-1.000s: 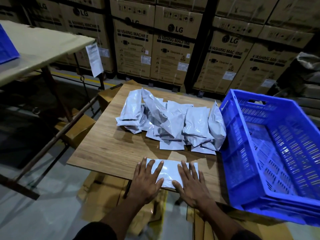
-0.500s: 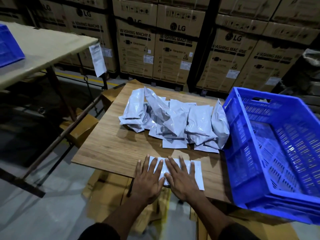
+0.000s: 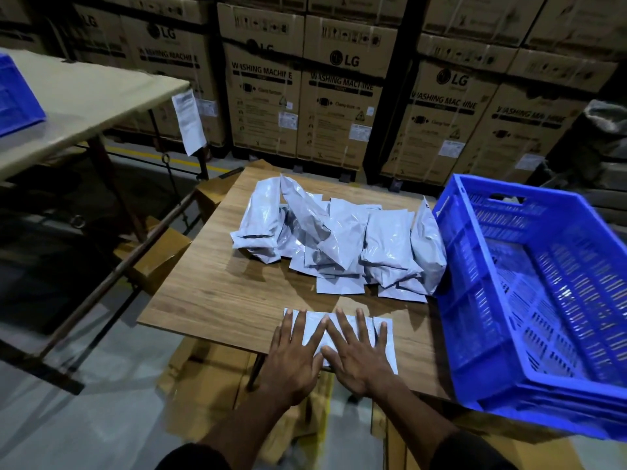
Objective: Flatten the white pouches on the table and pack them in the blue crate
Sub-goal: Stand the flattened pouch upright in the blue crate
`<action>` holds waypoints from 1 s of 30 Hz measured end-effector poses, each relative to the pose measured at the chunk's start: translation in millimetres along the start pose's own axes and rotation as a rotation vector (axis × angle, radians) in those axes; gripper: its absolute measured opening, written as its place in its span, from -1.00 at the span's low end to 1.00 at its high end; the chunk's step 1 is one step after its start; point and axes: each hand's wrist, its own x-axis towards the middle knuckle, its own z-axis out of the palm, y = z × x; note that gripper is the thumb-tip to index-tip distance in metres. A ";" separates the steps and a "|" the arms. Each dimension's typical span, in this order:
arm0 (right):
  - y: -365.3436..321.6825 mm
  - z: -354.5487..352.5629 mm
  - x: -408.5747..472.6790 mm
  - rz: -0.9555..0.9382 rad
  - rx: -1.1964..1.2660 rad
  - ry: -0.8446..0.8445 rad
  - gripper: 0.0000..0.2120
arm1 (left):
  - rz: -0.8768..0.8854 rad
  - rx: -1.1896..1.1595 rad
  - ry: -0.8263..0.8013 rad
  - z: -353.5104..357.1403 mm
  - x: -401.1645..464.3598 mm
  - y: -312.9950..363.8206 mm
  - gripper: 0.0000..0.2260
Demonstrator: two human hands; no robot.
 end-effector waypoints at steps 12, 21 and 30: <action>31.7 5.1 -22.4 0.057 -0.053 -0.012 -0.28 | -0.021 0.048 -0.048 -6.0 1.3 -0.3 -0.47; 21.4 -10.4 -18.1 -0.119 -0.076 0.010 -0.25 | -0.055 0.006 -0.121 -6.2 4.7 -2.1 -0.46; 16.0 -21.5 -23.8 -0.277 -0.141 -0.033 -0.31 | -0.055 0.009 -0.231 -14.6 20.0 -13.5 -0.39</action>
